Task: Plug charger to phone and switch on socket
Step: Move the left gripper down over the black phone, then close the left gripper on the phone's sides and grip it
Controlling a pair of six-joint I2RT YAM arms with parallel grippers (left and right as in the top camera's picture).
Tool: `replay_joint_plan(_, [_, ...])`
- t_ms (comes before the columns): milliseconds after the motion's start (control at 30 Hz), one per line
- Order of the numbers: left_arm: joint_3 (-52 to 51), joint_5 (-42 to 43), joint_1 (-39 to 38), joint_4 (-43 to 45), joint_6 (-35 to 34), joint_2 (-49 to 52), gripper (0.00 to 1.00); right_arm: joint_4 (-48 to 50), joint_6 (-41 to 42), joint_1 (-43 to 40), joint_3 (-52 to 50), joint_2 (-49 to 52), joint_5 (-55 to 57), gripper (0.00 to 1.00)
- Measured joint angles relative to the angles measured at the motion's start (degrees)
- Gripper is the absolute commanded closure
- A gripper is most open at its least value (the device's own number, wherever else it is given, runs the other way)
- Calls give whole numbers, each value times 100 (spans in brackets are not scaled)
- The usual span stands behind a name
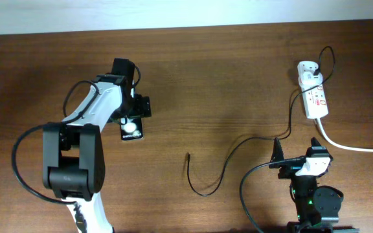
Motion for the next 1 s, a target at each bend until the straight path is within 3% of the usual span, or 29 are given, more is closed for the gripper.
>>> replay_joint_plan(1000, [85,-63,7,24,-59,267,1,0,-2,0,0,0,2,1])
